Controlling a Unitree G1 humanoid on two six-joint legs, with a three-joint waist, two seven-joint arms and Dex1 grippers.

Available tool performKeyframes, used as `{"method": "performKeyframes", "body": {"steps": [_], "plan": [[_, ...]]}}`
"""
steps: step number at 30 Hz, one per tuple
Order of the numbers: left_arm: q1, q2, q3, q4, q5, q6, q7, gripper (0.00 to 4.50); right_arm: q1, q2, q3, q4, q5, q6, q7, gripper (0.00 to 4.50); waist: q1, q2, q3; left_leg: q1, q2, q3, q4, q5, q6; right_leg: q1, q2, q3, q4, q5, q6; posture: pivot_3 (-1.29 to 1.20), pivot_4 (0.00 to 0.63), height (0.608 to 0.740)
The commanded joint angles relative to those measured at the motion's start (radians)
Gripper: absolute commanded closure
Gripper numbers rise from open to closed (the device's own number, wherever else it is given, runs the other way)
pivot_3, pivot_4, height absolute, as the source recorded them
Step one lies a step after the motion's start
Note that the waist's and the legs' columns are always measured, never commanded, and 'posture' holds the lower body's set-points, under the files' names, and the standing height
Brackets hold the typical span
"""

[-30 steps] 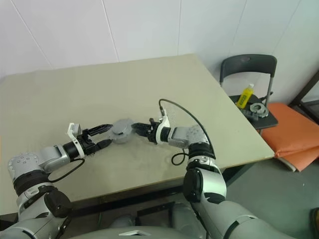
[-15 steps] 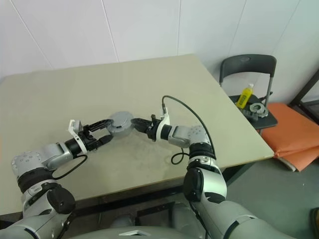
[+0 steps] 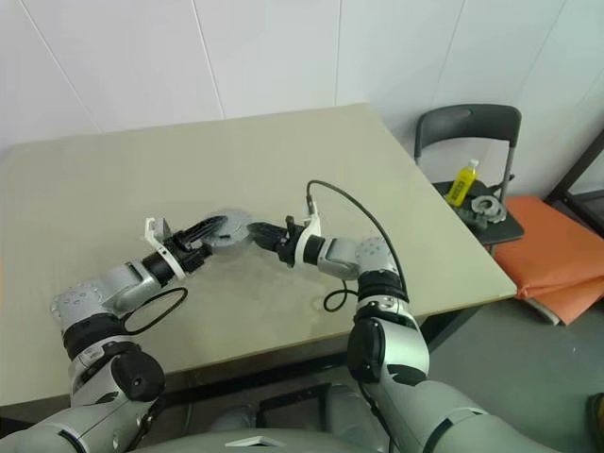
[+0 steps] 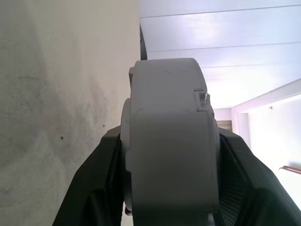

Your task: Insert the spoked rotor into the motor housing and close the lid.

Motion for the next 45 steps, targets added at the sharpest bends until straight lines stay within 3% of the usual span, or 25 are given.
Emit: {"method": "performKeyframes", "body": {"steps": [1,4,12,18,29,37,45], "plan": [[-0.008,0.01,-0.03,-0.03,-0.024,-0.004,0.016,2.33,-0.04,0.05,0.008,-0.04,0.046,-0.006,0.017,3.28,0.0,0.0,0.0,0.0,0.0,0.0,0.0,0.0,0.0,0.0,0.0,0.0,0.0,0.0,0.0,0.0,0.0,0.74],[-0.003,0.011,-0.035,-0.018,-0.037,0.01,0.022,2.33,-0.038,0.048,0.023,-0.056,0.047,-0.007,0.032,3.28,0.0,0.0,0.0,-0.001,0.0,0.0,0.001,0.0,0.0,0.0,0.0,0.0,0.0,0.0,0.0,0.0,0.0,0.74],[0.002,0.0,-0.007,0.009,-0.075,-0.02,0.061,2.33,-0.033,0.044,0.08,-0.145,0.077,0.019,0.082,0.63,0.002,0.0,0.0,-0.001,0.0,-0.001,0.001,0.0,0.0,0.0,0.0,0.0,0.0,0.0,0.0,0.0,0.0,0.74],[-0.008,-0.041,0.049,-0.01,-0.17,-0.173,0.1,2.33,0.013,0.032,0.192,-0.243,0.046,0.065,0.138,0.63,0.003,0.0,0.0,-0.001,0.0,-0.001,0.002,0.0,0.0,0.0,0.0,0.0,0.0,0.0,0.0,0.0,0.0,0.74],[0.029,-0.034,-0.035,-0.1,-0.026,-0.697,0.08,2.33,0.042,-0.052,0.382,-0.362,-0.059,-0.058,0.218,0.63,0.016,-0.001,0.0,-0.001,0.0,0.0,0.002,0.0,0.0,0.0,0.001,0.0,-0.001,0.0,-0.001,0.0,0.0,0.74],[0.07,-0.006,-0.126,-0.071,0.304,-1.2,0.136,2.33,0.069,-0.122,0.539,-0.433,-0.146,-0.132,0.306,0.63,0.029,-0.003,0.0,-0.002,-0.001,0.0,0.002,0.0,0.0,0.001,0.001,0.001,-0.002,0.0,-0.001,0.0,0.0,0.74],[0.11,0.037,-0.217,-0.013,0.495,-1.403,0.149,2.33,0.081,-0.162,0.619,-0.465,-0.195,-0.155,0.351,0.63,0.049,-0.006,0.0,-0.002,-0.001,0.0,0.003,0.0,0.0,0.001,0.001,0.001,-0.001,0.0,-0.001,0.0,0.0,0.74]]}}
